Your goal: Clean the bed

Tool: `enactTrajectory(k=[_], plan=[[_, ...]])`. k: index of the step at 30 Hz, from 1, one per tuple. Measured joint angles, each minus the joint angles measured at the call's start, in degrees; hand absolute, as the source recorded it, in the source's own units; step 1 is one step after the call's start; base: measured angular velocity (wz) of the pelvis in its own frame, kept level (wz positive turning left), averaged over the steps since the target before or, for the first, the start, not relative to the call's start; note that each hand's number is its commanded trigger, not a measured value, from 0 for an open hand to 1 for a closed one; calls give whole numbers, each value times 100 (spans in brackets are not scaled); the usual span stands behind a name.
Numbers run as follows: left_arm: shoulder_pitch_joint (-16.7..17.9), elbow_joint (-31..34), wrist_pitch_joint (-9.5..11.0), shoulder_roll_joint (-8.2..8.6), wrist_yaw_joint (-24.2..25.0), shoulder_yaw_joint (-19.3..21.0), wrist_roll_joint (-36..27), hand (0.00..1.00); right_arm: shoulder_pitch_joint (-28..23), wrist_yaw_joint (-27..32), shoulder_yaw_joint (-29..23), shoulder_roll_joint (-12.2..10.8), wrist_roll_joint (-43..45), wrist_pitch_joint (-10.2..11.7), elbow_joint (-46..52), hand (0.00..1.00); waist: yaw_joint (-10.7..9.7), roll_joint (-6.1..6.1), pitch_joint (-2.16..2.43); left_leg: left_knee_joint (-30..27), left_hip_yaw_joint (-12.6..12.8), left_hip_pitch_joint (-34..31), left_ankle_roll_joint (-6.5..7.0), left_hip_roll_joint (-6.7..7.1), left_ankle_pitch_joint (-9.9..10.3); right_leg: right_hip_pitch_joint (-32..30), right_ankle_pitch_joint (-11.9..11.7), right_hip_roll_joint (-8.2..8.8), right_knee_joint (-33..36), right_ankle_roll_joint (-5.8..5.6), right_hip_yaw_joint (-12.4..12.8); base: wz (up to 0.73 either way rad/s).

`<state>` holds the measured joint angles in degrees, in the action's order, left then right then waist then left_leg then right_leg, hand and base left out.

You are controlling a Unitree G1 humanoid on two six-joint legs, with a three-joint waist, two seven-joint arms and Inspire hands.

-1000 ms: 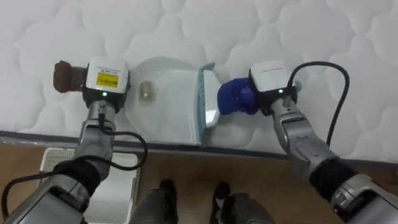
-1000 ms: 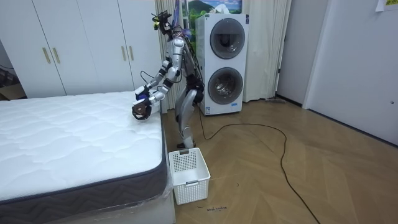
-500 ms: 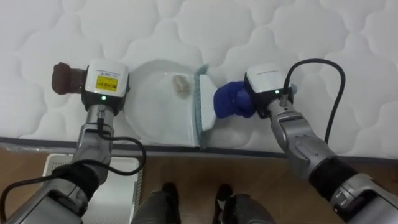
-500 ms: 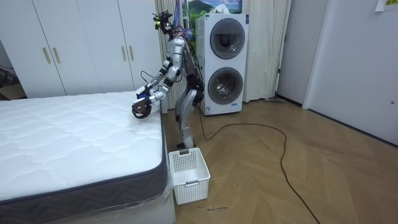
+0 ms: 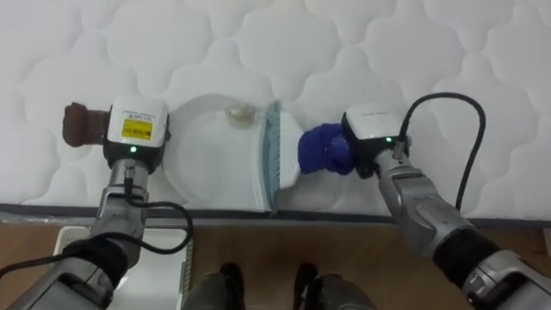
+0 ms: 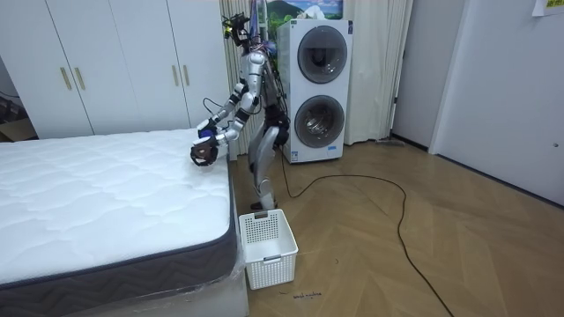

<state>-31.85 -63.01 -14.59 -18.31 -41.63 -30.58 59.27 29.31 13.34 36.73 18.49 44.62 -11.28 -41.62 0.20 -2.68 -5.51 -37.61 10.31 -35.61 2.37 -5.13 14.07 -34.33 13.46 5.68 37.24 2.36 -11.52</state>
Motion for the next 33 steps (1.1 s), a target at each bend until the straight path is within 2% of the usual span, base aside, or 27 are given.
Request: enactTrajectory(k=[3,5,6,8,9,10,11,12,14,15,20,22,24,25,26,27,28,29,31,32,33], plan=[[127,-23,162,-16,-339,141,-286,100,-83,108,-206,60,-42,188,0,100,-21,-11,3,77,11,89,0,5,-15,75,-14,21,-50,5,15,-3],[200,-114,270,-15,-460,185,-373,100,-191,188,-261,61,-64,208,-1,100,-42,-30,0,120,15,268,-1,14,-16,225,-14,29,-56,4,20,0],[263,-124,360,-16,-529,325,-424,100,-261,239,-297,64,-61,280,-2,100,-60,-72,20,213,12,387,-11,74,-22,304,-10,33,-63,-2,37,0],[310,-123,478,-15,-653,574,-454,100,-364,312,-497,62,-41,454,-2,100,-103,-116,29,325,13,523,-30,80,-51,449,-2,32,-200,-11,39,0],[373,-123,535,-15,-786,751,-469,100,-466,367,-639,58,-79,549,-2,100,-108,-155,45,382,14,610,-39,63,-58,554,-17,23,-291,-10,30,-3],[468,-121,603,-11,-910,864,-522,100,-599,455,-718,53,-173,581,-2,100,-109,-212,82,424,15,706,-49,55,-63,663,-23,9,-364,-13,23,0],[560,-121,670,-8,-1012,922,-669,100,-712,505,-746,53,-208,592,-1,100,-134,-262,112,431,-3,790,-53,53,-66,767,-33,-4,-403,-22,17,0],[602,-121,705,-2,-1054,927,-765,100,-773,536,-766,53,-215,616,0,100,-146,-274,119,437,-18,840,-54,51,-66,842,-41,-18,-445,-31,13,0],[723,-119,888,14,-1193,1012,-914,100,-1052,597,-936,51,-215,675,143,100,-160,-365,179,587,-22,1041,-58,48,-62,1072,-66,-60,-669,-67,15,0],[745,-117,921,14,-1231,1041,-912,100,-1119,608,-984,53,-222,683,218,100,-159,-383,187,627,-22,1085,-58,42,-63,1114,-82,-73,-719,-76,30,-3],[1006,-55,1108,99,-1417,1303,-1027,100,-1583,745,-1315,45,-427,829,705,100,-144,-406,216,925,-34,1506,-57,72,-64,1604,-183,-122,-1109,-155,52,1],[1236,150,1117,146,-1478,1492,-1034,100,-1894,782,-1446,43,-445,845,908,100,-126,-417,282,1030,-46,1680,-56,97,-64,1797,-203,-164,-1279,-189,79,8],[1424,293,1119,146,-1530,1562,-1033,100,-2135,789,-1583,10,-473,870,1059,100,-126,-408,301,1120,-92,1822,-56,115,-64,1959,-216,-170,-1382,-210,224,14],[1602,425,1122,152,-1538,1615,-1042,100,-2301,806,-1596,5,-560,874,1167,100,-127,-397,327,1203,-122,1945,-62,135,-68,2079,-217,-178,-1434,-215,278,19],[1779,562,1127,202,-1538,1660,-1052,100,-2464,813,-1626,5,-650,875,1249,65,-148,-357,358,1266,-187,2053,-68,168,-71,2220,-213,-179,-1509,-223,296,21],[1858,626,1138,236,-1538,1669,-1102,100,-2562,815,-1658,4,-710,874,1290,51,-150,-329,374,1301,-223,2110,-69,186,-71,2302,-211,-178,-1556,-226,298,30],[1994,782,1178,282,-1539,1688,-1161,100,-2734,828,-1741,-11,-826,875,1340,17,-156,-273,398,1335,-286,2205,-70,205,-72,2435,-209,-179,-1602,-234,296,40],[2083,887,1242,299,-1540,1693,-1240,100,-2887,872,-1822,-32,-881,875,1354,3,-175,-200,441,1366,-398,2261,-70,231,-72,2579,-215,-188,-1690,-252,291,45],[2180,1016,1274,299,-1541,1692,-1285,100,-3059,951,-1940,-32,-1093,893,1367,0,-206,-104,479,1427,-588,2357,-70,318,-76,2807,-191,-200,-1836,-312,333,51],[2297,1093,1323,301,-1541,1687,-1399,100,-3150,985,-2017,-31,-1269,893,1368,0,-204,-33,520,1481,-677,2465,-64,373,-81,2956,-174,-202,-1905,-345,368,41],[2377,1155,1330,306,-1541,1688,-1499,100,-3189,1003,-2056,-29,-1342,894,1373,0,-204,-2,533,1526,-720,2543,-61,401,-86,3037,-166,-194,-1933,-357,368,27]])
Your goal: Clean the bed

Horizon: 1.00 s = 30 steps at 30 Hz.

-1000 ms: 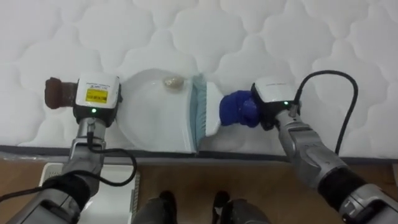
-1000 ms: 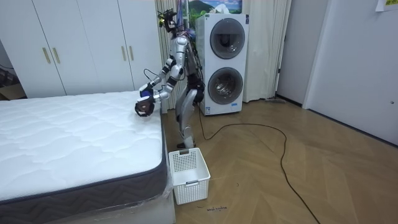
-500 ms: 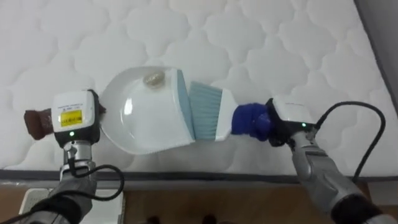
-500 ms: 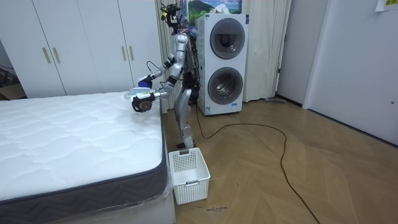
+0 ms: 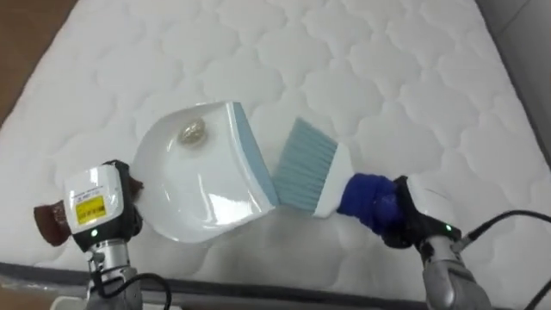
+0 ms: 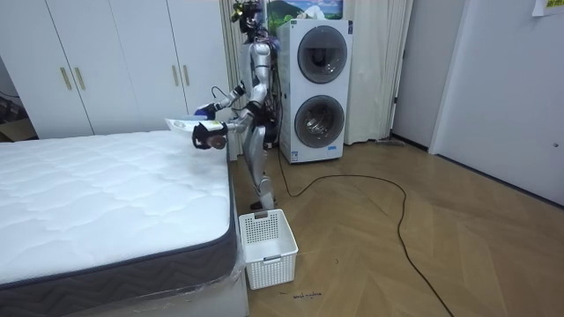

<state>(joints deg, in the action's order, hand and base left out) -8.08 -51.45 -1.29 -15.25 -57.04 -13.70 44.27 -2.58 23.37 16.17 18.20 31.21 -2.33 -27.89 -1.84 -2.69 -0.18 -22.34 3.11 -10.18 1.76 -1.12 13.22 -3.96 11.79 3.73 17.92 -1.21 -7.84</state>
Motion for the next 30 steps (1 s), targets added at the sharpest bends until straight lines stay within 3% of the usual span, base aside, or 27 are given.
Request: enactTrajectory(k=[3,8,13,15,17,19,20,22,23,25,28,30], plan=[[433,315,6,32,2,92,-358,100,-256,62,-255,-11,-265,21,201,0,15,120,58,257,-256,321,2,145,-30,352,48,44,-140,-78,-28,32],[692,634,112,74,17,343,-479,100,-255,162,-527,-56,-760,180,204,0,101,108,51,392,-614,381,-63,267,-187,547,65,20,-307,-82,-94,34],[880,708,200,101,67,492,-548,100,-252,217,-639,-93,-1525,223,170,0,270,84,23,332,-977,280,-153,292,-296,657,111,-39,-322,-5,-365,38],[880,709,297,105,117,575,-550,100,-251,218,-639,-101,-1716,231,169,0,311,66,-9,278,-1137,191,-190,313,-318,682,138,-79,-341,38,-425,56],[874,775,338,120,159,695,-539,100,-252,251,-665,-105,-1849,244,160,0,354,63,-40,110,-1372,-36,-241,361,-348,682,225,-100,-331,133,-732,72],[874,865,337,121,192,693,-539,100,-252,390,-682,-106,-2037,244,157,0,375,85,-55,-4,-1365,-200,-270,358,-379,681,296,-109,-303,169,-973,82],[872,890,338,122,212,692,-539,100,-252,432,-687,-108,-2102,244,156,0,372,83,-57,-35,-1257,-245,-264,339,-400,681,336,-117,-288,181,-987,97],[882,980,336,131,333,697,-532,100,-258,535,-764,-107,-2295,252,156,0,396,55,-74,-134,-472,-358,-194,161,-480,667,560,-62,-151,229,-1019,99],[889,1011,336,132,357,699,-530,100,-258,571,-789,-107,-2335,255,157,0,413,53,-73,-144,-339,-373,-183,134,-487,670,610,-52,-109,242,-1034,83],[936,1110,337,138,376,737,-535,100,-257,633,-874,-105,-2400,296,156,0,508,66,-58,-148,-52,-460,-147,78,-550,721,653,-9,-102,261,-1384,77],[911,1171,333,139,387,842,-540,100,-257,663,-875,-97,-2526,305,97,0,476,52,-51,-94,770,-563,45,-25,-685,880,713,30,-110,245,-1946,99],[900,1182,321,151,388,840,-531,100,-252,663,-873,-97,-2611,354,-104,0,498,56,-48,-24,909,-540,109,-15,-753,959,716,29,-109,241,-2241,92]])
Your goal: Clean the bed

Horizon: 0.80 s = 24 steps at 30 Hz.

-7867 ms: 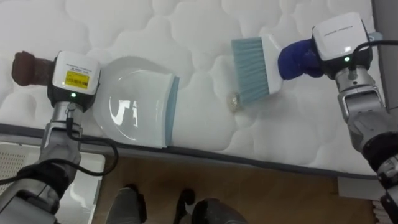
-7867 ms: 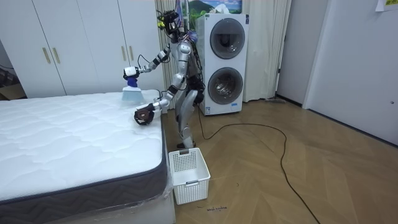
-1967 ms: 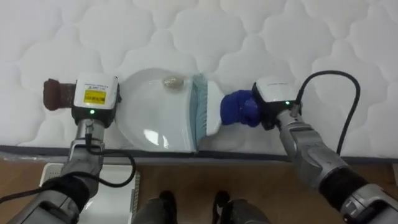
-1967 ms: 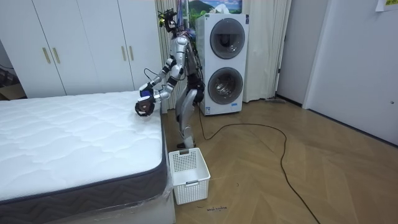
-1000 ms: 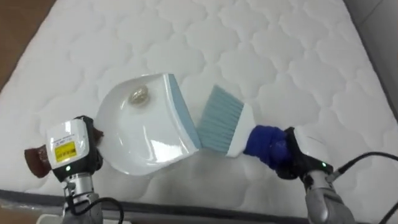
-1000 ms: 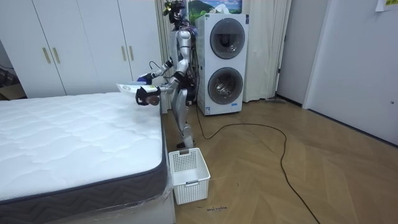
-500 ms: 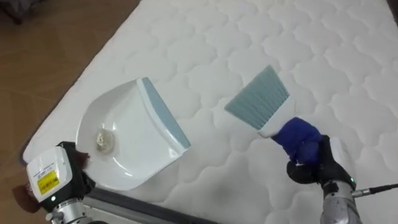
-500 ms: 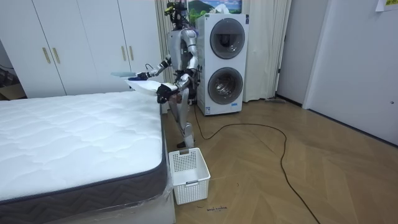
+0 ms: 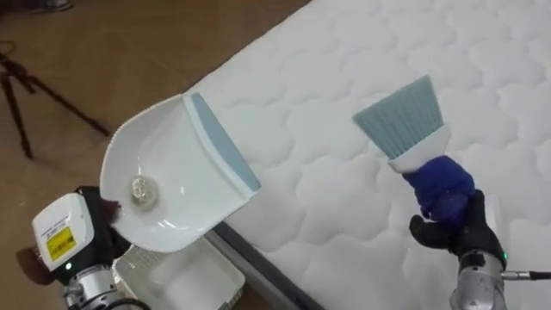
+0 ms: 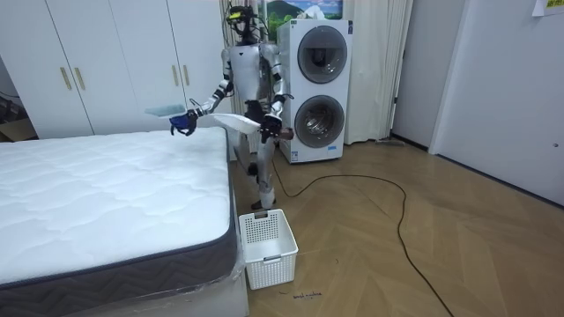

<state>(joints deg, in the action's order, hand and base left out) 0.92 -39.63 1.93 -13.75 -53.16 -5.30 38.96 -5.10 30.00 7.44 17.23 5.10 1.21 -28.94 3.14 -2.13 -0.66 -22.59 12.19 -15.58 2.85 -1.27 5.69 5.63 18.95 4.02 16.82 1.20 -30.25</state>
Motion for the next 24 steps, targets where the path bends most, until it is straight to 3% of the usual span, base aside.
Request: enactTrajectory(k=[2,4,5,6,7,8,9,10,11,12,14,16,17,19,21,23,24], plan=[[-29,1,-48,26,0,2,-1,100,9,1,-1,7,-51,1,-193,0,18,-12,6,153,53,30,40,30,-114,57,-1,16,4,1,-233,74],[-75,-3,-110,31,6,6,-19,100,21,1,9,3,-81,1,-244,0,-1,-12,0,316,570,16,149,-22,-251,107,-2,69,-6,1,-942,79],[-75,-2,-122,34,16,7,-27,100,22,-1,20,-1,-84,1,-260,0,-13,-17,-4,261,740,14,160,-78,-237,138,-1,87,-11,1,-1174,63],[-67,-2,-156,37,56,12,-109,100,25,-12,53,-13,-96,0,-272,0,-15,-14,-7,-145,1107,-7,135,-289,-18,234,-2,100,2,1,-1706,36],[-67,-3,-192,39,130,74,-140,100,64,-12,101,-21,-139,0,-271,0,-32,-7,-10,-647,1309,-6,55,-521,298,357,-1,69,-25,1,-2153,25],[-68,-5,-210,36,174,107,-137,100,130,-12,141,-18,-169,-2,-267,0,-71,17,-7,-967,1341,-6,-27,-698,544,433,-1,33,-7,0,-2416,10],[-69,-5,-210,36,185,114,-133,100,177,-11,144,-18,-170,-2,-264,0,-76,39,-12,-993,1330,-21,-57,-728,613,459,-1,8,25,-1,-2485,13],[-92,-13,-210,36,261,104,-125,100,250,12,137,-21,-171,-2,-264,0,-100,82,-29,-847,1256,-58,36,-638,671,450,5,-13,116,-12,-2486,43],[-186,-29,-215,39,367,62,-99,100,250,84,100,-20,-160,-1,-273,0,-168,40,-31,-632,999,-48,137,-479,637,385,6,22,213,-16,-2313,57],[-229,-30,-216,45,406,51,-73,100,248,118,68,-22,-158,-1,-287,0,-177,12,-23,-536,931,-12,200,-430,598,318,6,46,264,-16,-2113,69],[-261,-30,-273,51,424,35,-64,100,275,226,-27,-15,-203,40,-287,0,-77,10,-19,-298,664,71,264,-247,454,-11,62,145,401,-102,-1083,26],[-235,-45,-367,51,438,115,-78,100,359,230,14,-26,-203,52,-263,0,92,76,-13,-204,395,29,214,-130,397,-261,-16,223,250,-101,-628,8],[-229,-40,-380,43,469,115,-77,100,336,227,24,-38,-216,50,-256,0,43,71,16,-58,284,47,217,9,281,-210,-41,307,319,-131,-827,48],[-227,-40,-348,68,505,96,-77,100,344,225,21,-6,-298,48,-258,0,37,63,14,182,406,160,261,101,132,-157,-41,439,404,-133,-1181,59],[-232,-31,-301,62,529,113,-44,100,344,207,26,-9,-515,49,-271,0,69,56,10,238,637,196,290,63,113,-75,-41,484,436,-135,-1438,52],[-240,-31,-287,52,537,128,24,100,344,190,33,-8,-708,49,-276,0,173,33,8,328,616,216,324,93,114,-66,-45,519,518,-146,-1472,38],[-241,-33,-284,49,540,130,53,100,348,188,21,-8,-715,50,-299,0,175,18,7,356,420,206,340,189,120,-65,-49,531,606,-152,-1459,61]])
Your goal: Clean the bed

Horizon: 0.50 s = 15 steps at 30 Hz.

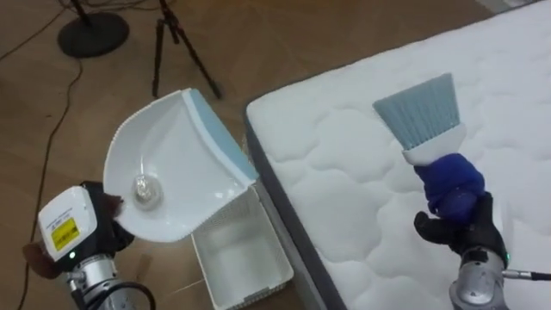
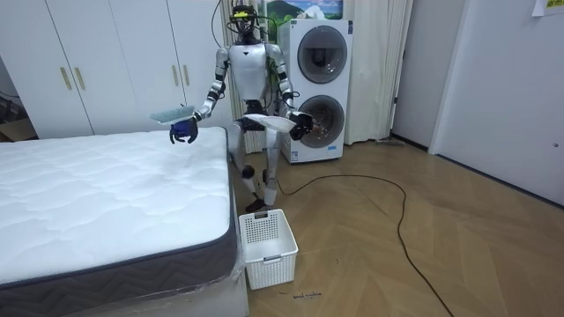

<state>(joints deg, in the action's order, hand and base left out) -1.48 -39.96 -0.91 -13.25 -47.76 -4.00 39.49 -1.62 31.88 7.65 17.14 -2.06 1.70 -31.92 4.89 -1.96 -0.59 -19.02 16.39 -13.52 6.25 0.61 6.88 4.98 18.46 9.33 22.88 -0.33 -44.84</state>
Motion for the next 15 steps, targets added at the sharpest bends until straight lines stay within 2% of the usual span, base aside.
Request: enactTrajectory(k=[1,2,3,4,5,6,7,8,9,11,12,14,15], plan=[[-17,-1,3,1,33,-1,20,100,-1,9,-19,-9,0,1,-73,0,-54,4,0,4,-216,3,56,91,-17,-38,-12,16,231,-8,207,96],[-46,2,8,-1,92,-7,43,100,-2,21,-29,-22,-6,2,-200,0,-161,5,-2,-2,-466,26,153,149,-4,-251,-12,7,517,-8,851,94],[-66,1,8,-1,96,-16,30,100,0,22,-28,-27,-16,3,-255,0,-162,14,-6,-2,-616,21,168,169,-12,-404,11,-57,604,-9,1358,77],[-83,4,8,-3,93,-34,-15,100,11,19,-28,-40,-15,2,-358,0,-150,44,-19,10,-960,8,184,243,-28,-703,35,-176,610,-20,2024,71],[-81,2,7,-34,95,-64,-62,100,-16,22,-28,-50,-12,1,-384,0,-215,71,-22,8,-1326,-1,173,338,-50,-962,28,-206,572,-20,2337,79],[-82,2,7,-60,95,-78,-60,100,-23,26,-28,-56,-12,1,-400,0,-283,75,-24,8,-1526,0,174,403,-77,-1084,11,-209,531,-34,2507,119],[-94,-4,6,-127,98,-138,-63,100,-52,72,-30,-82,-14,0,-436,0,-450,55,-16,12,-1880,4,181,529,-142,-1233,-87,-343,456,-124,2826,114],[-100,-4,5,-156,103,-197,-63,100,-71,90,-30,-80,-13,0,-452,0,-520,47,-13,11,-1986,5,190,572,-178,-1300,-133,-415,395,-130,2960,130],[-101,-7,4,-173,123,-300,-66,100,-77,99,-46,-75,-13,0,-492,0,-615,46,-11,-32,-2152,8,192,664,-182,-1444,-247,-502,268,-95,3235,106],[-103,-9,9,-177,221,-523,-70,100,-176,118,-49,-79,-14,-18,-599,0,-640,84,-14,-126,-2507,21,206,841,-170,-1662,-581,-600,-4,-118,3730,107],[-102,-9,19,-175,246,-551,-68,100,-216,120,-49,-79,-14,-32,-599,0,-633,89,-14,-162,-2558,13,217,875,-157,-1705,-659,-609,-55,-116,3827,84],[-98,-14,22,-183,349,-529,-55,100,-265,121,-52,-77,0,-50,-604,0,-617,119,-20,-351,-2765,-74,144,1039,-87,-1797,-1152,-608,-76,-128,4053,62],[-97,-14,22,-178,350,-516,-56,100,-263,121,-64,-77,10,-49,-606,0,-607,156,-19,-388,-2812,-101,128,1046,-64,-1803,-1152,-616,-37,-101,4038,43]])
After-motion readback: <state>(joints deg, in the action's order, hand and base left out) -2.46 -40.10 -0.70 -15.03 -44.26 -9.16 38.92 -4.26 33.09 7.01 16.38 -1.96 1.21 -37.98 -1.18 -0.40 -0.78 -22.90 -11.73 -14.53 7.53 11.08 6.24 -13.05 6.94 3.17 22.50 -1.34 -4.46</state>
